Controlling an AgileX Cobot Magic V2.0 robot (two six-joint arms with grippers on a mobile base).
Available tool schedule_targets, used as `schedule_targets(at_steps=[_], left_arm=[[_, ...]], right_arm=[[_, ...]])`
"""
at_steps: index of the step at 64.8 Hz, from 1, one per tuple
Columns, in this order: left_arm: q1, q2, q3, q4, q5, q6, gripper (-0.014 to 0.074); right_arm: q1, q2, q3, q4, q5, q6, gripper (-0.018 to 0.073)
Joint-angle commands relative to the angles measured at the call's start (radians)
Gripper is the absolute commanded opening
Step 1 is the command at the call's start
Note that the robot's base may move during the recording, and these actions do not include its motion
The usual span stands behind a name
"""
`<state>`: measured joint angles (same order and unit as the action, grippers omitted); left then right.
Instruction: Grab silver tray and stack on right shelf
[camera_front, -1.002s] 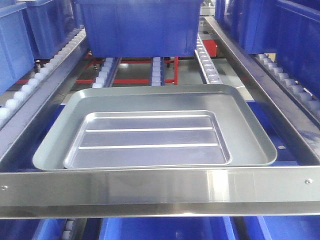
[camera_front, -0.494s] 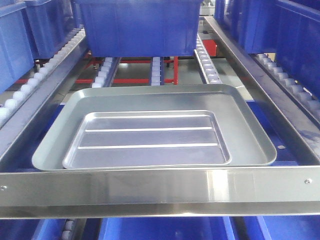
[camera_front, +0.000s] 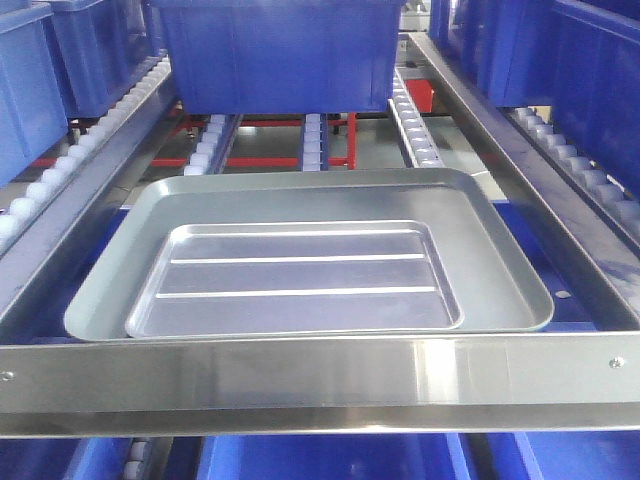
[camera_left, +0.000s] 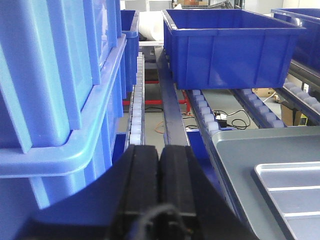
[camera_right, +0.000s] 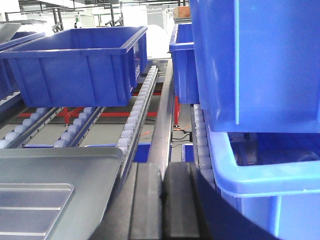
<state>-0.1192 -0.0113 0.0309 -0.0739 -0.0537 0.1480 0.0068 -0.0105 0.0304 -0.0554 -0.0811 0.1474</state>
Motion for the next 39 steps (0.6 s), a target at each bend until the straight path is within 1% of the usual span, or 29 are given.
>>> schedule_targets(at_steps=[1, 39], left_arm=[[-0.008, -0.013, 0.025, 0.000, -0.078, 0.000, -0.0092], [-0.008, -0.013, 0.025, 0.000, -0.078, 0.000, -0.0092]], right_arm=[[-0.005, -0.019, 0.000, -0.001, -0.082, -0.004, 0.0050], [-0.005, -0.019, 0.000, -0.001, -0.082, -0.004, 0.0050]])
